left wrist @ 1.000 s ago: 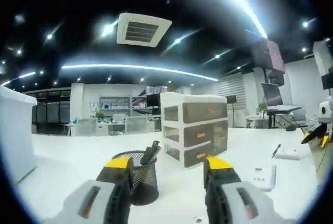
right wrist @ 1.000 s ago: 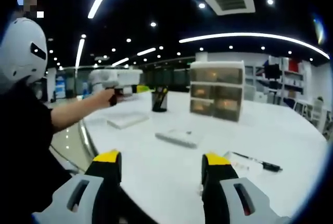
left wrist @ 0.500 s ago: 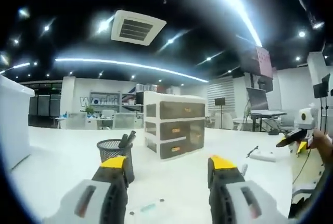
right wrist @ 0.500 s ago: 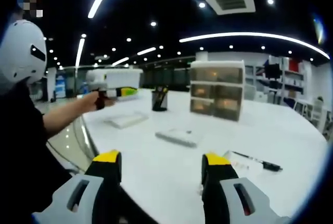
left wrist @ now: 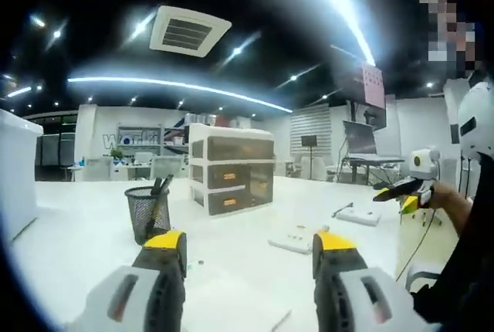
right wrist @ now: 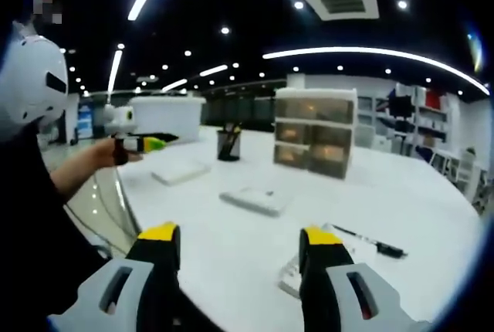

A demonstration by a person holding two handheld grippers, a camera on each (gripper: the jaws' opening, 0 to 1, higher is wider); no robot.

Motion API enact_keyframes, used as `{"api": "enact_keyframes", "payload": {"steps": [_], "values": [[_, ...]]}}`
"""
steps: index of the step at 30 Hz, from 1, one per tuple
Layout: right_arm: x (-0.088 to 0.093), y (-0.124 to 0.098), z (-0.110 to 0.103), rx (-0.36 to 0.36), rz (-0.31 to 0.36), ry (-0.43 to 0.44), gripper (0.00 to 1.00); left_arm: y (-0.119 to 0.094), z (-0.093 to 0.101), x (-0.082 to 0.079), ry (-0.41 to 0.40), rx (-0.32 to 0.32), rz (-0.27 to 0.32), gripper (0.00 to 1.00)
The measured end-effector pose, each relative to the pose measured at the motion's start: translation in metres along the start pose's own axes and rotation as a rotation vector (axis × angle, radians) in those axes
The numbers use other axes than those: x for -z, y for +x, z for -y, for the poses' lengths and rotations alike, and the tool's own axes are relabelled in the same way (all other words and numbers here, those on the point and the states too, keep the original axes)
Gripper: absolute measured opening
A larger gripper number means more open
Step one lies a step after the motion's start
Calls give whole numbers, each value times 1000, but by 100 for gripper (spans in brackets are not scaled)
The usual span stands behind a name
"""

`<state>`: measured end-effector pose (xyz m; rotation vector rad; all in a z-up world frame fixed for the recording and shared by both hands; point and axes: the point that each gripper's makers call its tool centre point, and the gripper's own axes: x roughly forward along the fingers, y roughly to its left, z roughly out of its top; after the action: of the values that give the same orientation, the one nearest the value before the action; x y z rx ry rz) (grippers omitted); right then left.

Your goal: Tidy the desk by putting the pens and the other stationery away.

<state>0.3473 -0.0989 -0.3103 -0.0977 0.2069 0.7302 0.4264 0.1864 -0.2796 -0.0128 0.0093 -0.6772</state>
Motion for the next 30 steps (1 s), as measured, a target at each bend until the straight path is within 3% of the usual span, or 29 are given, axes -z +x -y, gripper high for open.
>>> {"api": "enact_keyframes", "payload": {"steps": [7,15,22,30], "values": [[1,7,4,1,-24,-9,59,-14,14,-2,-58,43,32,68],[4,10,8,3,-70,-37,59,-18,21,14,-82,62,7,69],[6,-2,34,49,-119,-76,59,-22,28,24,-77,81,-25,69],[5,-22,76,93,-261,-198,59,-29,36,25,-75,99,-31,70]]}}
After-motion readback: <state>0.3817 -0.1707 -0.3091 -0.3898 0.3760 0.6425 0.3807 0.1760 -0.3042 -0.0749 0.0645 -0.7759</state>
